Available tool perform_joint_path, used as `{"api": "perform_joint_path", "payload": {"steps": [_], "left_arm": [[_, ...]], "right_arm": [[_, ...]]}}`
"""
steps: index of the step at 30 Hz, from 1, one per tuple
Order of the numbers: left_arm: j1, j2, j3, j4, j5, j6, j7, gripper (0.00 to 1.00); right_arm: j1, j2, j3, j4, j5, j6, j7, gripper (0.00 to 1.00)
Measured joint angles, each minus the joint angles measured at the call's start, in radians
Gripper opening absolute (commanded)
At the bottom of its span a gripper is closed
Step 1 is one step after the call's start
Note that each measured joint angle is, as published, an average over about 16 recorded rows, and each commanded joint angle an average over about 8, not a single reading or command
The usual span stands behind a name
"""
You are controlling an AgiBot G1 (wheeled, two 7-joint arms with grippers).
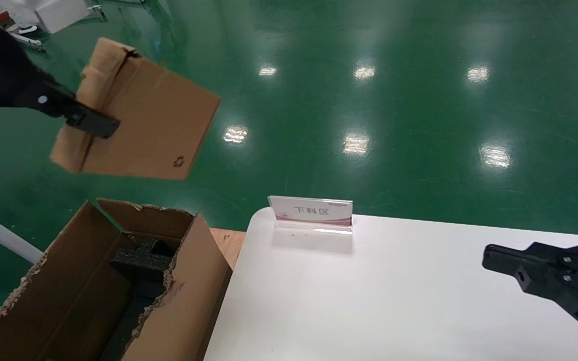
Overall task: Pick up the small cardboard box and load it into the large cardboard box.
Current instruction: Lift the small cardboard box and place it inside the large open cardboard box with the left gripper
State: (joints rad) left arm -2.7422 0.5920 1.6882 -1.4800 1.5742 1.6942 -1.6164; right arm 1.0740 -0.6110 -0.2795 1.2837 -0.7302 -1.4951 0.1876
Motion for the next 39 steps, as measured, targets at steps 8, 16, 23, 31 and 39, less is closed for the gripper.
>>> {"api": "perform_joint_path", "payload": {"steps": [8, 16, 23, 31, 39], "left_arm": [[-0.137, 0.079, 0.248, 0.001, -0.088, 0.031, -0.052, 0.0], [-0.235, 0.154, 0.483, 0.009, -0.203, 0.041, -0.087, 0.0], [-0.277, 0.186, 0.64, 0.025, -0.284, 0.043, -0.088, 0.0], [-0.291, 0.174, 0.751, 0.043, -0.327, 0.033, -0.068, 0.0], [-0.269, 0.128, 0.795, 0.054, -0.316, -0.009, -0.048, 0.0]], "right_arm": [[0.0, 0.0, 0.0, 0.0, 0.0, 0.0, 0.0, 1.0], [0.0, 0.0, 0.0, 0.0, 0.0, 0.0, 0.0, 1.0], [0.0, 0.0, 0.0, 0.0, 0.0, 0.0, 0.0, 1.0], [0.0, 0.0, 0.0, 0.0, 0.0, 0.0, 0.0, 1.0], [0.0, 0.0, 0.0, 0.0, 0.0, 0.0, 0.0, 1.0]]}}
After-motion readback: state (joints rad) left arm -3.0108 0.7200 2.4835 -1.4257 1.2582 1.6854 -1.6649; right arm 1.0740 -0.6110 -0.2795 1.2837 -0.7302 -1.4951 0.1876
